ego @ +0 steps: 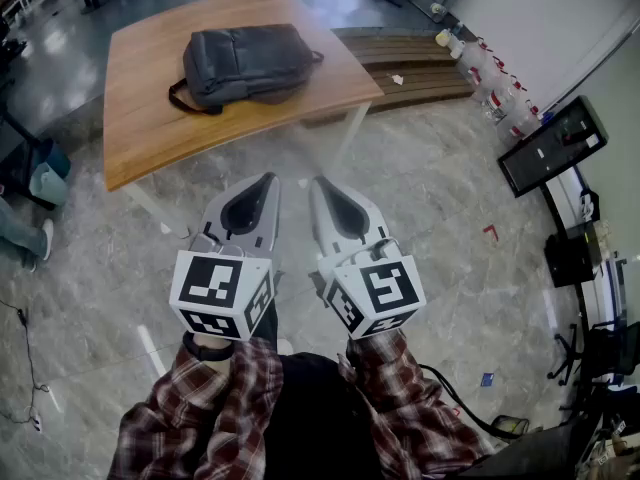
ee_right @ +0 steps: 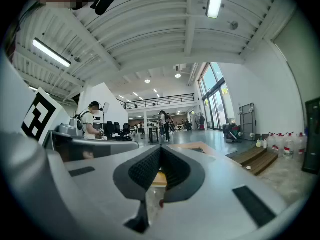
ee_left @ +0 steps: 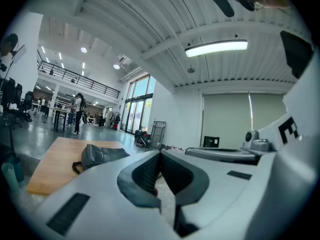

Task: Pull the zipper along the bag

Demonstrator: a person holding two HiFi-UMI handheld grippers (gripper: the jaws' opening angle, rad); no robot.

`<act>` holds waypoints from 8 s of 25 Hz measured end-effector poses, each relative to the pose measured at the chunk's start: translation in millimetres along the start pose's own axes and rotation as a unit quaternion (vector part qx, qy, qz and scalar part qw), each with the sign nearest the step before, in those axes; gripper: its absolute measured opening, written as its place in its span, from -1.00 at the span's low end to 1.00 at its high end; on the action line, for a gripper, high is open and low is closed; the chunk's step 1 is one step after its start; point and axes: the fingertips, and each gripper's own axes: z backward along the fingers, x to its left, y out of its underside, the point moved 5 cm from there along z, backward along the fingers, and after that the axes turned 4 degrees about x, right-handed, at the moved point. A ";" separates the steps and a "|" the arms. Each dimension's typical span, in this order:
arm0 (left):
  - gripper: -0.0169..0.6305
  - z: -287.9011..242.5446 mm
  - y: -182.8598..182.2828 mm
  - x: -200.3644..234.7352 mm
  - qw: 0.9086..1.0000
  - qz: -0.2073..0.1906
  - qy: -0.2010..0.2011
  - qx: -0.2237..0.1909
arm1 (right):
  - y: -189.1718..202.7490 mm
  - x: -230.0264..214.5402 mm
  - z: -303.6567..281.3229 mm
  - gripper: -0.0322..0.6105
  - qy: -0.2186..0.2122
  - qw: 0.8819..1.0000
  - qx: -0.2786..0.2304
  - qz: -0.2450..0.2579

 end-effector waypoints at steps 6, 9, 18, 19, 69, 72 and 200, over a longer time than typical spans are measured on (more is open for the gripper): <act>-0.92 -83.6 -38.1 73.2 1.000 -0.015 0.019 -0.008 | -25.4 -34.8 -105.6 -0.88 0.019 1.000 -0.012 0.004; -0.92 -121.9 -56.3 102.1 0.999 -0.017 0.031 -0.012 | -40.3 -53.8 -146.9 -0.88 0.034 0.999 -0.015 0.009; -0.92 -220.0 -50.0 159.7 0.999 0.006 0.035 0.018 | -28.7 -117.4 -236.2 -0.87 0.051 0.999 0.017 -0.007; -0.92 -231.4 -49.7 163.5 0.999 0.008 0.031 0.022 | -27.7 -126.6 -245.3 -0.87 0.049 0.999 0.021 -0.010; -0.92 -536.5 137.4 328.0 0.937 0.153 -0.116 0.293 | 190.1 -296.6 -523.2 -0.46 -0.131 0.893 0.424 0.072; -0.92 -538.1 144.8 330.4 0.933 0.154 -0.114 0.304 | 197.4 -296.0 -529.2 -0.46 -0.119 0.887 0.439 0.077; -0.92 -482.4 188.1 386.4 0.893 0.254 -0.202 0.310 | 165.3 -426.6 -666.4 -0.84 -0.162 0.863 0.434 0.203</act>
